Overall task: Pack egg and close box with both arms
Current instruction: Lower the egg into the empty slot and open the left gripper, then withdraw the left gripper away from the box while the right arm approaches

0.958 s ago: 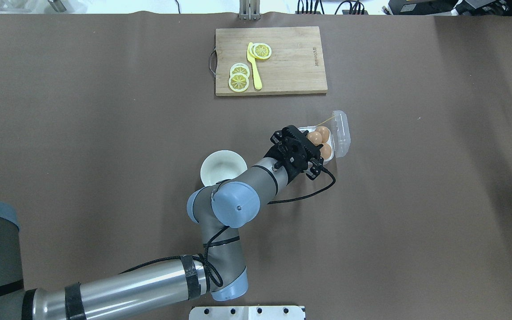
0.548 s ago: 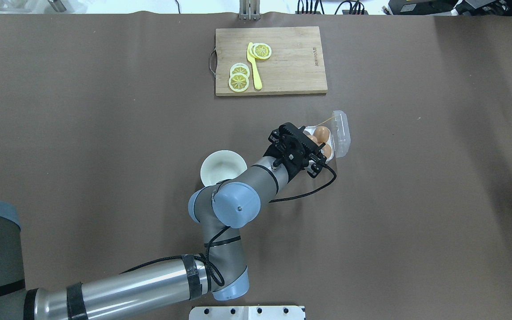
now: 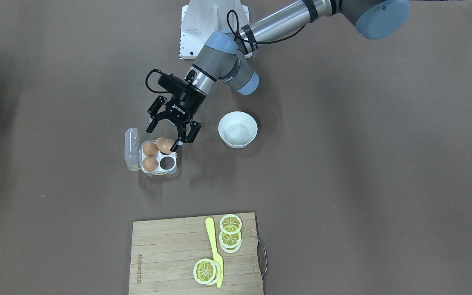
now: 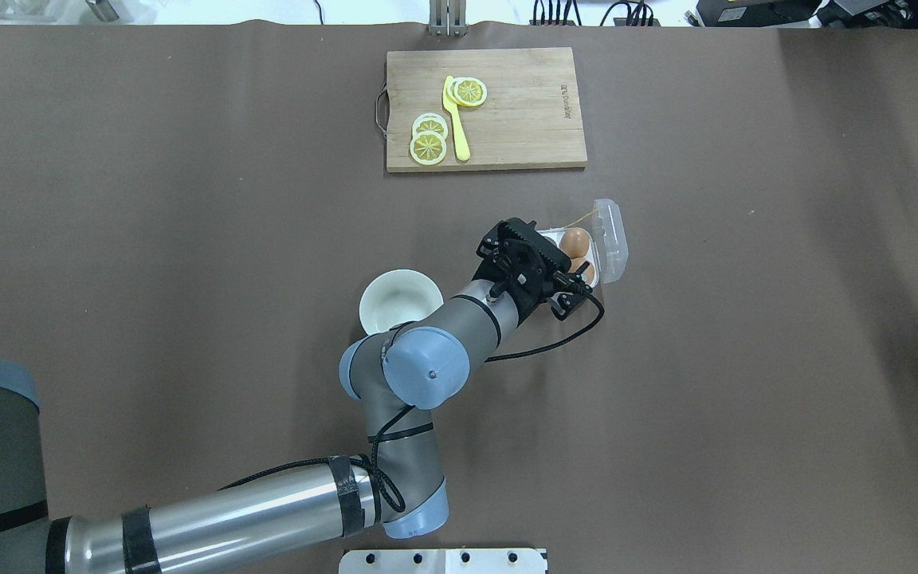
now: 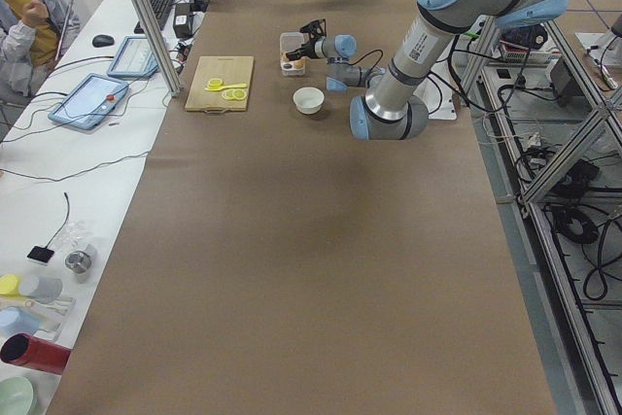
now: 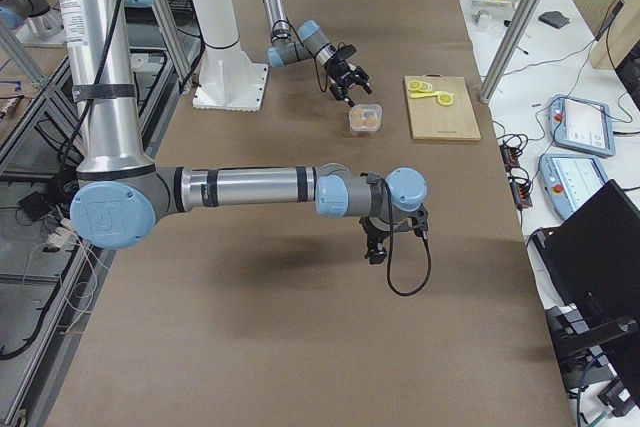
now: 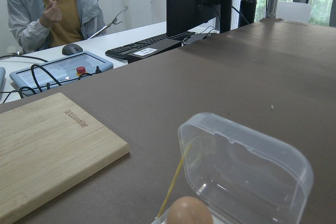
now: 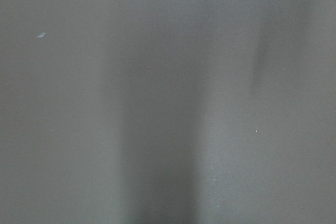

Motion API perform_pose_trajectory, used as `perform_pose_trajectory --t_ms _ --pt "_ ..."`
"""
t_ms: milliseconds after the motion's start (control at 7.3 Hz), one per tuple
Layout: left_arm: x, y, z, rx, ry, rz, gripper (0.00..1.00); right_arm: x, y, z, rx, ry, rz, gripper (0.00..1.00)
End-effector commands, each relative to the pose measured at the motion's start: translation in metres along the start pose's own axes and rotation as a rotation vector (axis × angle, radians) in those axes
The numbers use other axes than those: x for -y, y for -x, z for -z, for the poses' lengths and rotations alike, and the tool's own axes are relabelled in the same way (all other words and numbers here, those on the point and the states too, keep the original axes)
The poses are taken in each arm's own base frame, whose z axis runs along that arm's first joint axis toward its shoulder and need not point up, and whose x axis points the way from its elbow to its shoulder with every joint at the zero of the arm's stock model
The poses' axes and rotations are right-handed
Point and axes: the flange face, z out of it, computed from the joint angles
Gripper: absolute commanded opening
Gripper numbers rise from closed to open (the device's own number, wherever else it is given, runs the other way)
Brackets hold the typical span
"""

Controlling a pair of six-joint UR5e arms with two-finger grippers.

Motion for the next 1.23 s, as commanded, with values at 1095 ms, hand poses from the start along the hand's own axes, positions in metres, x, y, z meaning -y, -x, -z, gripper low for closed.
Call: perform_pose_trajectory --t_ms 1095 --pt "0.060 0.334 0.090 0.127 0.458 0.773 0.93 0.067 0.084 0.030 -0.054 -0.066 -0.015 1.00"
